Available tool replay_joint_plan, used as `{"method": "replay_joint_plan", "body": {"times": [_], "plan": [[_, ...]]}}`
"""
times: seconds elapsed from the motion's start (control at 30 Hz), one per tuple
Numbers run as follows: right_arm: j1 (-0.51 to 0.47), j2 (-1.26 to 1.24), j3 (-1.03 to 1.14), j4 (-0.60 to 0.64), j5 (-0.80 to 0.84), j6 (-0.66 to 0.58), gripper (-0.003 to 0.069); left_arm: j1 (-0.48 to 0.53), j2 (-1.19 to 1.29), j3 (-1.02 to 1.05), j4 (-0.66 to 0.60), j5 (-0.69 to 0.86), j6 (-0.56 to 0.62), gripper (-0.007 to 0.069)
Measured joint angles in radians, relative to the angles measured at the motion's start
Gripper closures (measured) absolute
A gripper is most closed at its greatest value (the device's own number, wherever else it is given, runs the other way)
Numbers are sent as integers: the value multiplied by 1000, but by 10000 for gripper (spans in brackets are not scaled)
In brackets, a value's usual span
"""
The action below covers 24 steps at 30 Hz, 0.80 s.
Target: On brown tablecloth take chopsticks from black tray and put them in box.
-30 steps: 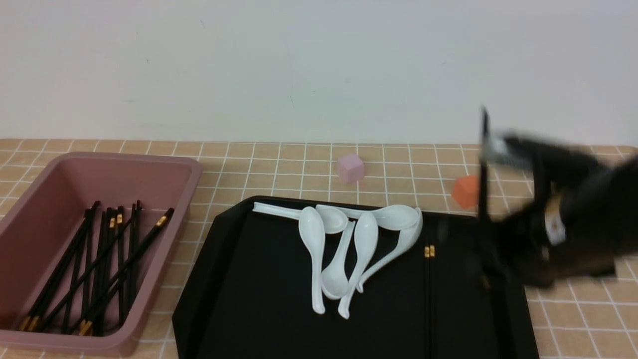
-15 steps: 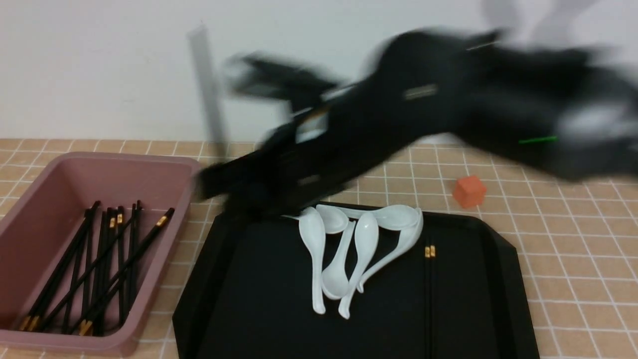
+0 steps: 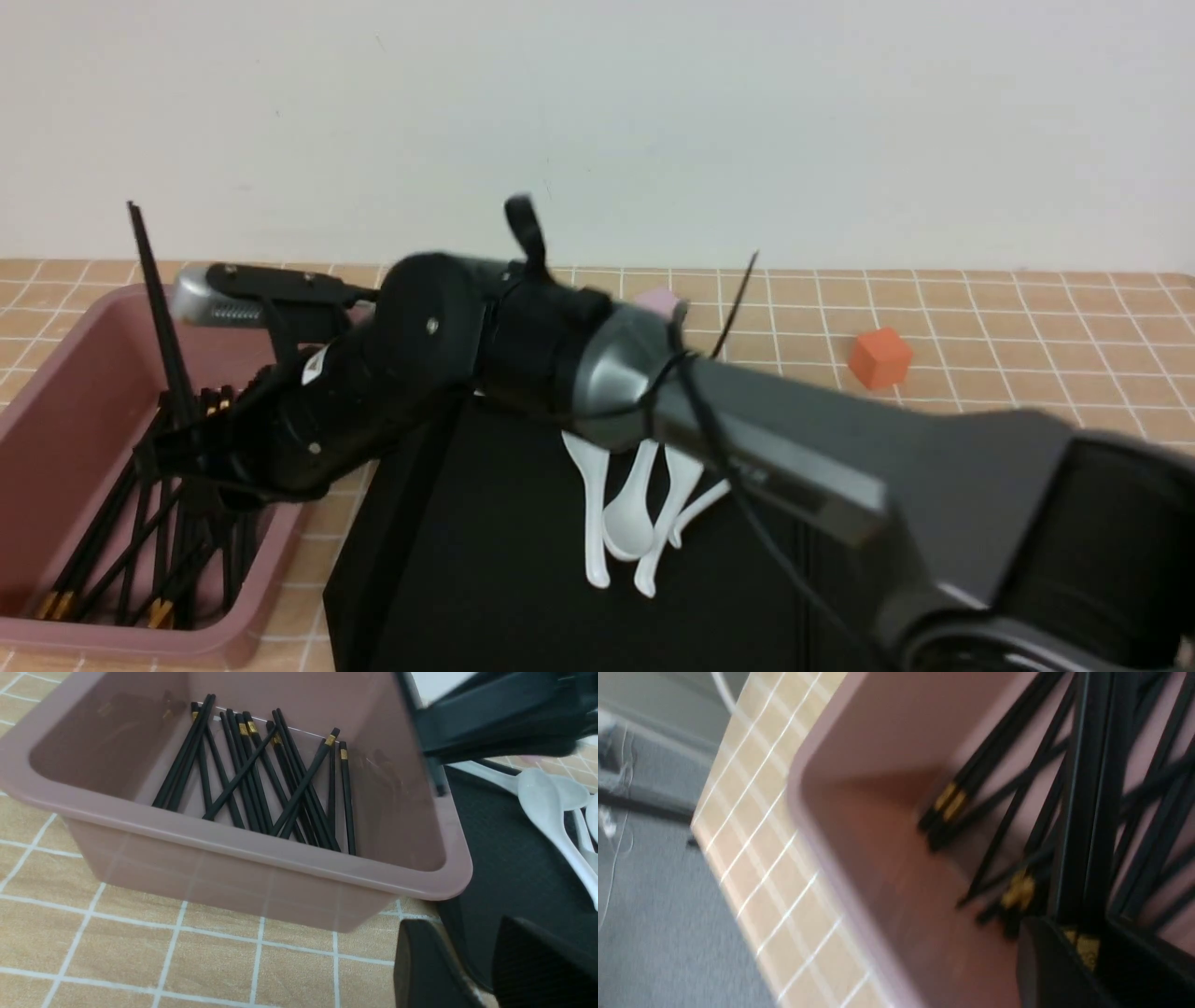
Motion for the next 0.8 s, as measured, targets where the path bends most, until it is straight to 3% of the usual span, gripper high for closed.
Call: {"method": "replay_joint_plan", "body": {"times": [0.23, 0.43, 0.53, 0.63, 0.77, 0.8], "plan": [[0, 59, -6, 43, -55, 0, 476, 0, 0, 0, 0, 0, 0, 385], [0, 59, -14, 53, -55, -18, 316, 0, 0, 0, 0, 0, 0, 385], [0, 58, -20, 57, -30, -41, 284, 0, 0, 0, 0, 0, 0, 385], [-1, 58, -48, 55, 38, -49, 295, 0, 0, 0, 0, 0, 0, 385], [-10, 50, -125, 35, 181, -53, 398, 0, 0, 0, 0, 0, 0, 385], [-16, 37, -166, 24, 247, -57, 468, 0, 0, 0, 0, 0, 0, 385]]}}
